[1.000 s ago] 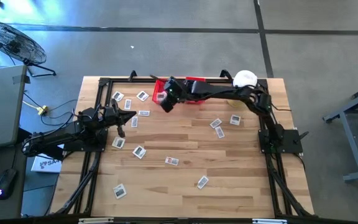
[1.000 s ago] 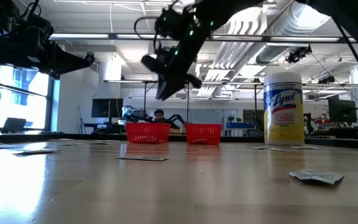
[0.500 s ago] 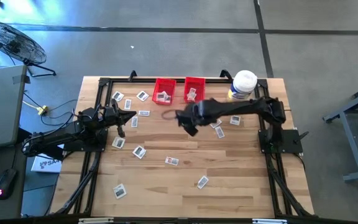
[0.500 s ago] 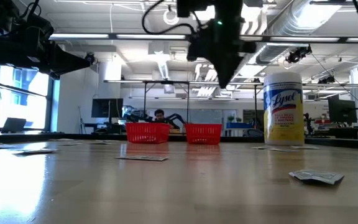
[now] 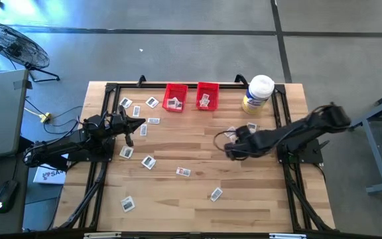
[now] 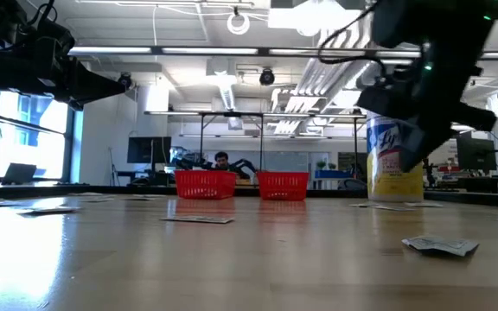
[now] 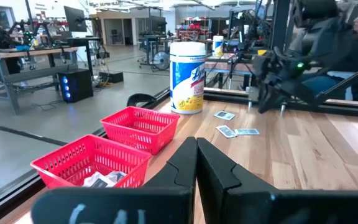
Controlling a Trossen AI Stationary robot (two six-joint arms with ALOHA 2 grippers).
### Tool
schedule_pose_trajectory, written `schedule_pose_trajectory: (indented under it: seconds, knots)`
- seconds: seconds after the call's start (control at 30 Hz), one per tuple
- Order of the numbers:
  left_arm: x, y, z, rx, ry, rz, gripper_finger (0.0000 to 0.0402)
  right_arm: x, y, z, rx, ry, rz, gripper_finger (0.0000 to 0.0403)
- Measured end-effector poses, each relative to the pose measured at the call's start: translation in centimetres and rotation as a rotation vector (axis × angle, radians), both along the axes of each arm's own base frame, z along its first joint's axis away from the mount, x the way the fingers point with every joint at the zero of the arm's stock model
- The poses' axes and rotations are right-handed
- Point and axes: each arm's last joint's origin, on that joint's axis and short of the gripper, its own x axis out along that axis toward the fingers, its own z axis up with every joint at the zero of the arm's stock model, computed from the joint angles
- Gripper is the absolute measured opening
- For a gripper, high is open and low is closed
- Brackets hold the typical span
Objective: Pick & Place First Aid Supplies
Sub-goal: Put the towelette pack into the left red bin
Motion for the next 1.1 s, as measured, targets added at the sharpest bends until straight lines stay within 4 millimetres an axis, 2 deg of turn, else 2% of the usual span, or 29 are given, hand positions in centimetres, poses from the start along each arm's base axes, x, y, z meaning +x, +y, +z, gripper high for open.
schedule_pose_trajectory:
  seconds: [0.17, 0.37, 0.53, 0.73, 0.87, 1.1]
  knots:
    - [0.0, 0.0, 0.0, 0.000, 0.000, 0.000, 0.0001, -2.8, -1.8, -1.9, -0.103, -0.111, -0.107, 0.0002]
    - [0.0, 0.0, 0.0, 0.000, 0.000, 0.000, 0.0001, -4.2, -4.8, -5.0, -0.108, -0.147, -0.185, 0.0002]
    - [0.0, 0.0, 0.0, 0.000, 0.000, 0.000, 0.0001, -5.4, -5.8, -6.1, -0.097, -0.104, -0.230, 0.0002]
    - [0.0, 0.0, 0.0, 0.000, 0.000, -0.001, 0.0001, -5.1, -5.7, -6.1, -0.035, -0.083, -0.131, 0.0001]
    - [0.0, 0.0, 0.0, 0.000, 0.000, -0.001, 0.0001, -4.7, -5.3, -6.0, 0.079, -0.086, -0.036, 0.0001]
    - [0.0, 0.0, 0.0, 0.000, 0.000, -0.001, 0.0001, -3.5, -2.4, -4.5, 0.244, 0.010, 0.308, 0.0001]
